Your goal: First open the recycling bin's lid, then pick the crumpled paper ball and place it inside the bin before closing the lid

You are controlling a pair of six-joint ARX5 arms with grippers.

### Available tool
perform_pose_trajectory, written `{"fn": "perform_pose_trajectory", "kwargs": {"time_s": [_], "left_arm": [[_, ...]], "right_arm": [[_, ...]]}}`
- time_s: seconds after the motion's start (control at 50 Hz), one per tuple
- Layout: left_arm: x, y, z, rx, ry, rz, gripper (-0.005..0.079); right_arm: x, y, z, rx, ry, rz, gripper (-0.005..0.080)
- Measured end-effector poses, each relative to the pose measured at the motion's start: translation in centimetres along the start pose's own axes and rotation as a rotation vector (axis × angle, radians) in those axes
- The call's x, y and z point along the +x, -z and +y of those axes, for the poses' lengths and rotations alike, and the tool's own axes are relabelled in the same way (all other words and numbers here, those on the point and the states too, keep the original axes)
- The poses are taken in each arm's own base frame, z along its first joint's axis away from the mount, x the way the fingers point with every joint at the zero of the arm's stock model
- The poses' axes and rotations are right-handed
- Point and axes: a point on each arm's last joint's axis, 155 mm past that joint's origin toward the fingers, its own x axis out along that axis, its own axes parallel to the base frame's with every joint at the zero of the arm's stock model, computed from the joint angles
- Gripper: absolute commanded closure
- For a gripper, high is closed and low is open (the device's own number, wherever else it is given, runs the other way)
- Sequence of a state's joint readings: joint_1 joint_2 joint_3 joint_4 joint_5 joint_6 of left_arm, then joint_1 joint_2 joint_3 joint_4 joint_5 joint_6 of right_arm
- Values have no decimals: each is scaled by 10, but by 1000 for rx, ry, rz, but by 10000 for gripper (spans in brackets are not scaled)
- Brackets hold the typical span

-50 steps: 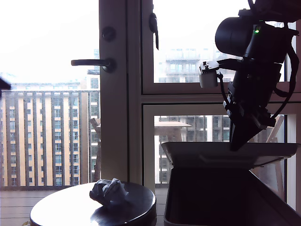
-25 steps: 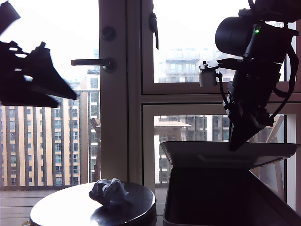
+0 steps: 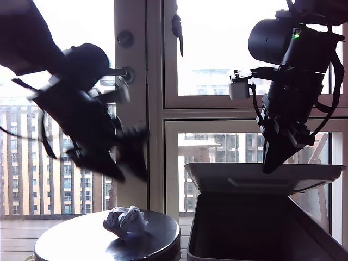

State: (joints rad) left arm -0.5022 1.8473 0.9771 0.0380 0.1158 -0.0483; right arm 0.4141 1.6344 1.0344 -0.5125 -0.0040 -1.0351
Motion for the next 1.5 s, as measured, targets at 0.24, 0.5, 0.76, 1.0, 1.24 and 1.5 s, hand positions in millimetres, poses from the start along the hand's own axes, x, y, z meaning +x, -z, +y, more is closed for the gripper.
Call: {"fn": "perform_pose_trajectory", "kwargs": {"time_s": [0.24, 0.5, 0.76, 1.0, 1.24, 1.5], "left_arm": [[36, 37, 10, 8, -77, 152, 211], [45, 16, 17, 11, -110, 112, 151], [55, 21, 25, 57, -142, 127, 151], [69, 16, 30, 89, -158, 130, 154], [76, 11, 43, 150, -222, 145, 155], [72, -3, 46, 156, -241, 162, 154]], "right_arm": [[0, -2, -1, 8, 1, -11, 764], [0, -3, -1, 12, 2, -16, 764], [0, -4, -1, 25, 2, -17, 764], [0, -4, -1, 27, 2, -18, 764], [0, -4, -1, 28, 2, -18, 764], [0, -4, -1, 29, 2, -18, 764]]}}
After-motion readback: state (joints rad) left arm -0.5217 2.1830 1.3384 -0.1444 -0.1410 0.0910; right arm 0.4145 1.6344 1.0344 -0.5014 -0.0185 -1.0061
